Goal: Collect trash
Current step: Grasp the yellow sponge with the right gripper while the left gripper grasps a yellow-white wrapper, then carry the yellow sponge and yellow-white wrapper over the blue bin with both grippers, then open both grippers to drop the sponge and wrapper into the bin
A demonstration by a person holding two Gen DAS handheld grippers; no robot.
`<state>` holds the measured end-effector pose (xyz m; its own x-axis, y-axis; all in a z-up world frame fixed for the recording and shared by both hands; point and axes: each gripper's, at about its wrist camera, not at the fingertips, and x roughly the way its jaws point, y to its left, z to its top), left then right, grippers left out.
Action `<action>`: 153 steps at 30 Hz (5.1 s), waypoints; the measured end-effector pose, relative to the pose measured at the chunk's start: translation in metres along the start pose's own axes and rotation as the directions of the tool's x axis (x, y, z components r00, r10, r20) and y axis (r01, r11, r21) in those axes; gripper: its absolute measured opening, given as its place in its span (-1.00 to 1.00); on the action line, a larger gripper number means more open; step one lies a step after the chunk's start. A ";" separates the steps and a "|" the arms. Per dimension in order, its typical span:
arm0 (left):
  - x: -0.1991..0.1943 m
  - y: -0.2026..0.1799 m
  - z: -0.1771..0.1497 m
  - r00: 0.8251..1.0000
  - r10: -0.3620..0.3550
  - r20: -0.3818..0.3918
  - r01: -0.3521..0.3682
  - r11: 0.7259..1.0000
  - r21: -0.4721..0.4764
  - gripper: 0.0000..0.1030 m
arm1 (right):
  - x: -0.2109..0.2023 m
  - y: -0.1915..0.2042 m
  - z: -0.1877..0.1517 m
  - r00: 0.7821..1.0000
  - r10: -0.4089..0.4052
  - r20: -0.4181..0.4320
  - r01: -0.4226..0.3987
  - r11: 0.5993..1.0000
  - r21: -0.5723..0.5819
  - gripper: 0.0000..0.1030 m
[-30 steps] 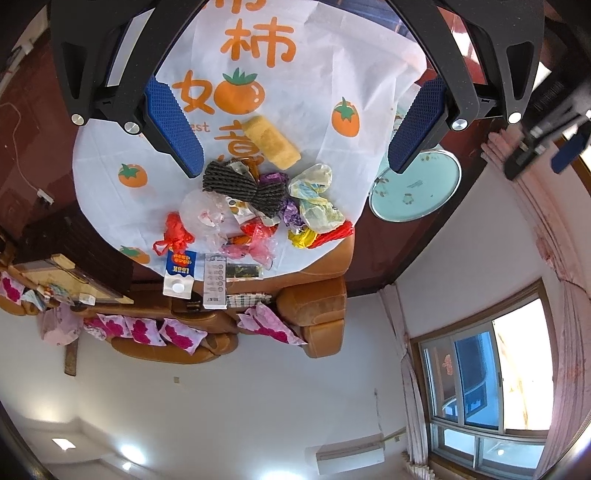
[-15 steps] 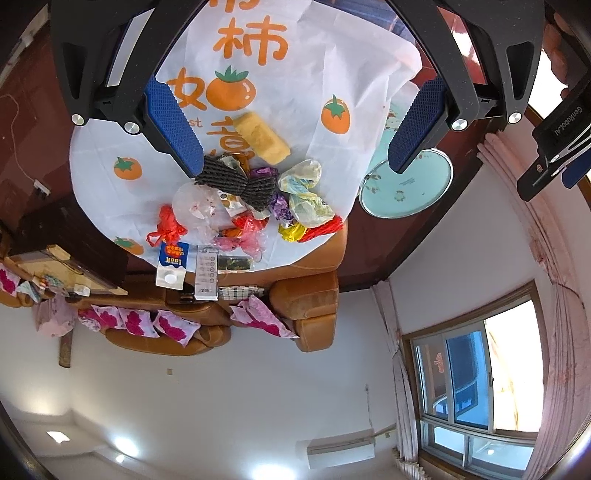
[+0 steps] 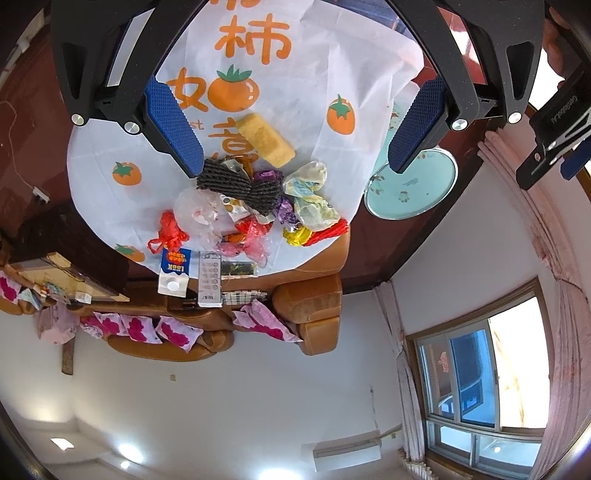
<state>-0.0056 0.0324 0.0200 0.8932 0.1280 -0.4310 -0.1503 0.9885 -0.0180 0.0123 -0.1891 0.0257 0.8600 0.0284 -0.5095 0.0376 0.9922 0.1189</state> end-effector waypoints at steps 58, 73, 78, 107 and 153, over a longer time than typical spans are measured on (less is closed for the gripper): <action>0.221 -0.163 -0.026 0.892 -0.223 -0.393 0.277 0.957 0.085 0.67 | 0.125 -0.100 0.032 0.986 0.089 -0.144 -0.093 0.995 -0.019 -0.41; 0.237 -0.176 -0.035 0.845 -0.275 -0.458 0.349 0.933 0.084 -0.21 | 0.124 -0.091 0.032 0.984 0.087 -0.153 -0.089 0.996 -0.001 -0.41; 0.224 -0.162 -0.024 0.864 -0.290 -0.411 0.350 0.934 0.076 -0.37 | 0.118 -0.082 0.036 0.988 0.085 -0.131 -0.087 0.996 -0.007 -0.41; 0.185 -0.059 -0.004 0.921 -0.243 -0.305 0.248 0.969 -0.024 -0.43 | 0.140 -0.009 0.033 0.972 0.166 -0.166 -0.174 0.984 -0.034 -0.41; 0.269 0.056 -0.020 0.913 0.016 -0.407 -0.046 0.997 -0.064 -0.37 | 0.263 0.139 0.018 0.870 0.322 -0.373 -0.371 0.926 -0.067 0.01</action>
<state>0.2181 0.1205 -0.1147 0.6412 0.1003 -0.7608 -0.2185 0.9743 -0.0556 0.2527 -0.0454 -0.0761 0.5707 0.3895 -0.7230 -0.3187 0.9164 0.2422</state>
